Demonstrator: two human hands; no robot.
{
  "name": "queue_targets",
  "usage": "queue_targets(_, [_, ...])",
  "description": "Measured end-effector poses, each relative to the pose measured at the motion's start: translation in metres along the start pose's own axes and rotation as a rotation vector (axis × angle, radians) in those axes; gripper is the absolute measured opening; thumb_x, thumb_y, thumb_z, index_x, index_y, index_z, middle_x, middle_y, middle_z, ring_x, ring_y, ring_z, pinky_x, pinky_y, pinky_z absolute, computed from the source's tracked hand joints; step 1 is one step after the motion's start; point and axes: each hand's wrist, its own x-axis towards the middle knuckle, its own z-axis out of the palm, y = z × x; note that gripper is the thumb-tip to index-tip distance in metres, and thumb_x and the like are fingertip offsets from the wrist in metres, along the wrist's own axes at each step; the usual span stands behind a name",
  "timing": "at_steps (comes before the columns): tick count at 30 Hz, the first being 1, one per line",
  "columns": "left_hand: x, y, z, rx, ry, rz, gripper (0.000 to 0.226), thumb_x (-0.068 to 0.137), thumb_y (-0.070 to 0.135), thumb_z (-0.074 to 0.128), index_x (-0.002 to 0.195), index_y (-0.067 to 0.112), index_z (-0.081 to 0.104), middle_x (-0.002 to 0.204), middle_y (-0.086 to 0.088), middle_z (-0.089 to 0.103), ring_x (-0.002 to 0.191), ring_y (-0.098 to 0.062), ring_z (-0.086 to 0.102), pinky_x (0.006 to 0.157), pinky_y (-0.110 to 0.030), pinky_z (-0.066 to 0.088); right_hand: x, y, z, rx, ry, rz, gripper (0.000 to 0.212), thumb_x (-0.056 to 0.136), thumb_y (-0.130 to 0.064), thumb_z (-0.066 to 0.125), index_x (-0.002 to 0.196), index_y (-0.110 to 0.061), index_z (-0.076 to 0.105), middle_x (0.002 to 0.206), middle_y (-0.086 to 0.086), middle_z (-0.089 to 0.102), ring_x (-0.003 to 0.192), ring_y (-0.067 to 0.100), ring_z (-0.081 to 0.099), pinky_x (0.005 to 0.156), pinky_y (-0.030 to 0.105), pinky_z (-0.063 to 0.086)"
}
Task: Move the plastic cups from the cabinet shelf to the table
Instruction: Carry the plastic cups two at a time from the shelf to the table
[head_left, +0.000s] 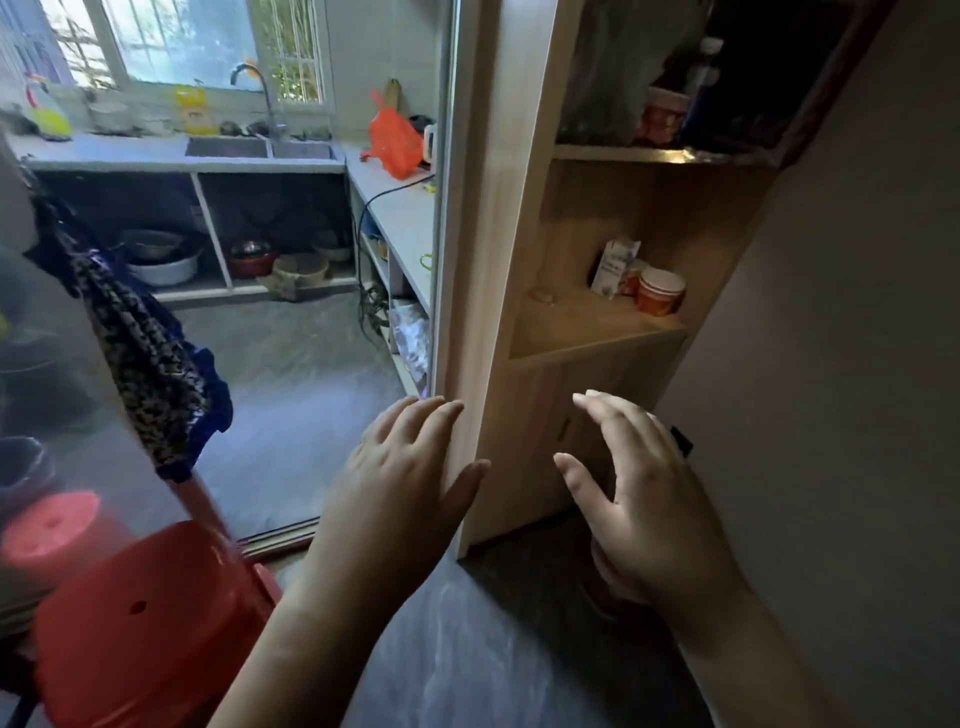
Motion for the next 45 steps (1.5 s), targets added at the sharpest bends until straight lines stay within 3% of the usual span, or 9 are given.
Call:
queue_targets(3, [0.056,-0.004,0.015,-0.026,0.032,0.019,0.063,0.086,0.056,0.030,0.131,0.014,0.047,0.132,-0.004,0.055,0.128,-0.023,0.043,0.102,-0.035,0.034,0.048,0.025,0.010,-0.016,0.002,0.001,0.049,0.089,-0.043,0.044,0.131,-0.017,0.047,0.133,0.000,0.051,0.125,0.011,0.040,0.105,0.017,0.024])
queue_targets(10, [0.158,0.030,0.065,-0.039,0.023,0.156,0.057,0.087,0.052,0.035,0.128,0.014,0.050,0.128,-0.004,0.057,0.126,-0.023,0.045,0.101,-0.031,0.034,0.099,0.103,0.012,-0.022,0.019,0.091,0.049,0.091,-0.046,0.041,0.133,-0.021,0.043,0.137,-0.004,0.047,0.128,0.008,0.036,0.104,0.010,0.017])
queue_targets(13, [0.195,0.046,0.090,-0.005,0.009,0.146,0.056,0.087,0.050,0.039,0.128,0.013,0.050,0.129,-0.005,0.057,0.126,-0.025,0.046,0.100,-0.036,0.040,0.117,0.146,0.005,-0.045,0.051,0.133,0.052,0.090,-0.049,0.038,0.134,-0.022,0.042,0.138,-0.005,0.046,0.129,0.005,0.035,0.103,0.014,0.022])
queue_targets(20, [0.263,0.077,0.157,0.066,0.010,0.030,0.067,0.084,0.055,0.034,0.133,0.011,0.045,0.135,-0.008,0.053,0.130,-0.028,0.042,0.103,-0.041,0.037,0.175,0.252,0.003,0.018,0.007,0.105,0.052,0.087,-0.050,0.044,0.133,-0.027,0.041,0.136,-0.009,0.045,0.123,0.002,0.039,0.095,0.014,0.032])
queue_targets(26, [0.311,0.116,0.206,0.055,0.029,-0.121,0.058,0.084,0.048,0.041,0.122,0.005,0.051,0.119,-0.014,0.059,0.114,-0.033,0.053,0.093,-0.044,0.047,0.233,0.338,0.010,0.038,-0.133,0.034,0.048,0.089,-0.038,0.051,0.134,-0.025,0.041,0.143,-0.001,0.042,0.133,0.016,0.034,0.105,0.042,0.038])
queue_targets(32, [0.335,0.131,0.239,0.043,0.041,-0.287,0.064,0.076,0.048,0.042,0.125,0.008,0.050,0.122,-0.013,0.058,0.104,-0.034,0.058,0.083,-0.040,0.050,0.275,0.393,0.028,0.048,-0.242,-0.113,0.050,0.086,-0.031,0.059,0.132,-0.015,0.045,0.135,0.005,0.051,0.127,0.018,0.043,0.103,0.032,0.036])
queue_targets(36, [0.349,0.117,0.259,0.074,0.035,-0.363,0.073,0.077,0.051,0.035,0.134,0.005,0.041,0.136,-0.014,0.048,0.122,-0.031,0.048,0.095,-0.039,0.043,0.305,0.412,0.057,0.023,-0.312,-0.166,0.054,0.088,-0.035,0.056,0.136,-0.018,0.040,0.140,0.002,0.046,0.131,0.016,0.037,0.101,0.025,0.029])
queue_targets(41, [0.378,0.094,0.281,0.092,0.001,-0.370,0.073,0.082,0.047,0.036,0.138,0.001,0.036,0.143,-0.017,0.041,0.132,-0.031,0.036,0.106,-0.038,0.030,0.344,0.425,0.103,-0.044,-0.436,-0.235,0.060,0.087,-0.033,0.059,0.138,-0.015,0.036,0.142,0.006,0.042,0.133,0.019,0.035,0.106,0.029,0.031])
queue_targets(45, [0.410,0.068,0.304,0.109,-0.127,-0.422,0.070,0.092,0.041,0.045,0.148,0.014,0.011,0.157,-0.002,0.009,0.142,-0.019,0.009,0.110,-0.035,0.007,0.374,0.432,0.136,-0.025,-0.445,-0.228,0.057,0.088,-0.029,0.058,0.137,-0.012,0.036,0.140,0.008,0.044,0.132,0.020,0.036,0.106,0.030,0.031])
